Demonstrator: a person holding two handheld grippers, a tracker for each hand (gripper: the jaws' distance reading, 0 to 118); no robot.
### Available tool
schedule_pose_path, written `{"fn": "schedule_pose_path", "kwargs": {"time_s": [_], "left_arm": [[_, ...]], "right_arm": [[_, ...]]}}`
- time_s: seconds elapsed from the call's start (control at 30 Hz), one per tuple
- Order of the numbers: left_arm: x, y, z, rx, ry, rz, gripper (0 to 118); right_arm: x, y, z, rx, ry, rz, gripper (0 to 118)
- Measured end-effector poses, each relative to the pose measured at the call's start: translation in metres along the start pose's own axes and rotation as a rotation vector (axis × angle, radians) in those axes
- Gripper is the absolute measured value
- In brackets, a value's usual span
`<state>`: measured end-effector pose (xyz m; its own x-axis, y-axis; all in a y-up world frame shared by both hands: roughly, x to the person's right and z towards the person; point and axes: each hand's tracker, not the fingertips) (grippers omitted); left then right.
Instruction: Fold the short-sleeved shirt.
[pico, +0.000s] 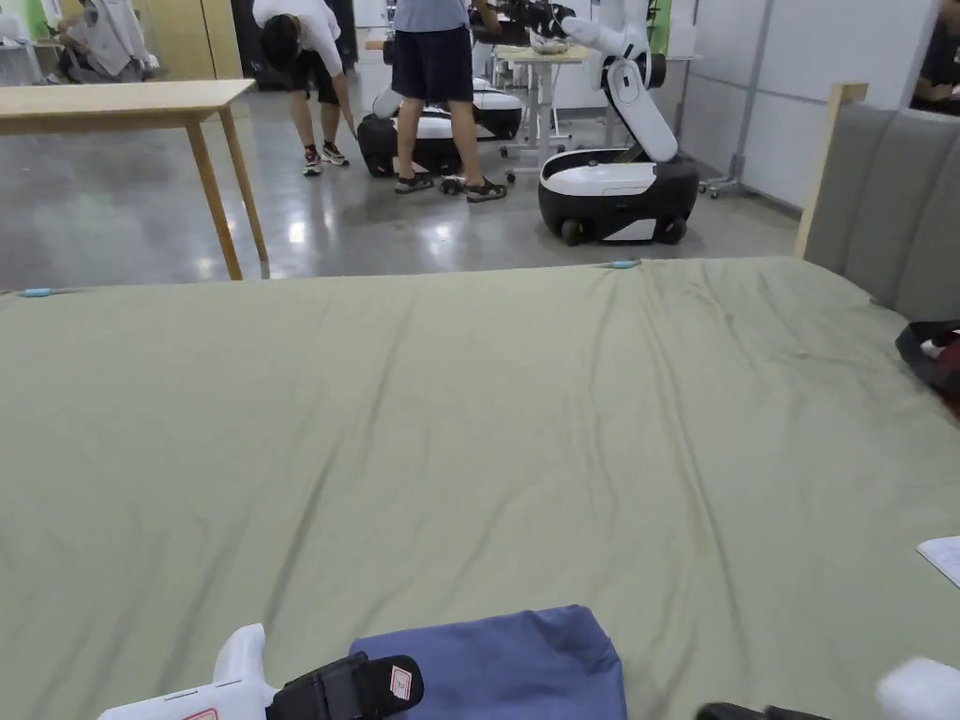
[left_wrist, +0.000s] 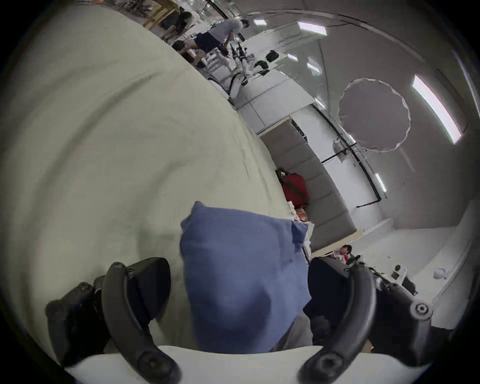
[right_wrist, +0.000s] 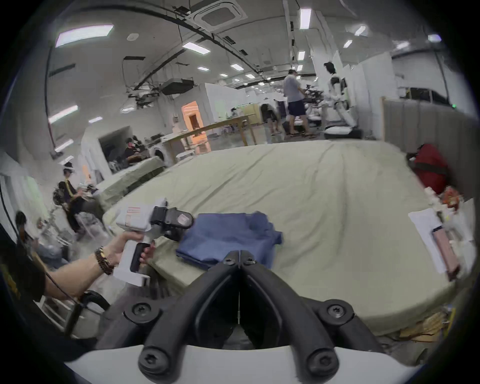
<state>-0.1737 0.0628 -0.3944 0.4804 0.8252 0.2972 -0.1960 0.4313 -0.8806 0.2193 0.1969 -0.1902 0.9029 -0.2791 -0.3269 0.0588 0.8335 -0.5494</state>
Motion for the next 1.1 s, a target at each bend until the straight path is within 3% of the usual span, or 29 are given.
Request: {"fn": "schedule_pose_path", "kwargs": {"time_s": [0.1,0.17,0.27,0.43,0.53,0.57,0.63,0.73,0.8,0.97,1.1], "left_arm": [[0.0,0.0,-0.004,-0.009,-0.031,0.025,108],[0.001,-0.001,-0.006,-0.007,-0.039,0.027,108],[0.001,-0.003,-0.006,-0.002,-0.04,0.03,108],[-0.003,0.0,-0.001,0.005,-0.065,0.054,108],[-0.01,0.0,0.005,-0.028,0.003,0.066,106],[-0.011,0.0,0.004,-0.041,-0.018,0.081,102],[-0.011,-0.003,0.0,-0.066,-0.053,0.084,78],[-0.012,-0.004,-0.004,-0.06,0.01,0.039,56],[-0.016,-0.005,-0.003,-0.049,-0.025,0.089,30],[-0.008,-0.004,-0.002,-0.043,-0.011,0.01,22],[-0.01,0.006,0.005,-0.053,-0.048,0.026,21]], "right_arm": [[0.009,0.012,-0.05,-0.023,0.115,-0.057,0],[0.019,0.015,-0.084,-0.057,0.12,-0.178,0],[0.036,0.006,-0.129,-0.111,0.132,-0.278,0],[0.051,-0.016,-0.167,-0.195,0.097,-0.306,0],[0.052,-0.015,-0.162,-0.187,0.106,-0.332,0],[0.05,-0.015,-0.162,-0.188,0.103,-0.328,0],[0.047,-0.014,-0.162,-0.193,0.09,-0.307,0],[0.045,-0.013,-0.162,-0.196,0.082,-0.299,0],[0.046,-0.013,-0.162,-0.198,0.08,-0.302,0],[0.047,-0.013,-0.163,-0.2,0.083,-0.306,0],[0.041,-0.011,-0.165,-0.193,0.087,-0.301,0]]}}
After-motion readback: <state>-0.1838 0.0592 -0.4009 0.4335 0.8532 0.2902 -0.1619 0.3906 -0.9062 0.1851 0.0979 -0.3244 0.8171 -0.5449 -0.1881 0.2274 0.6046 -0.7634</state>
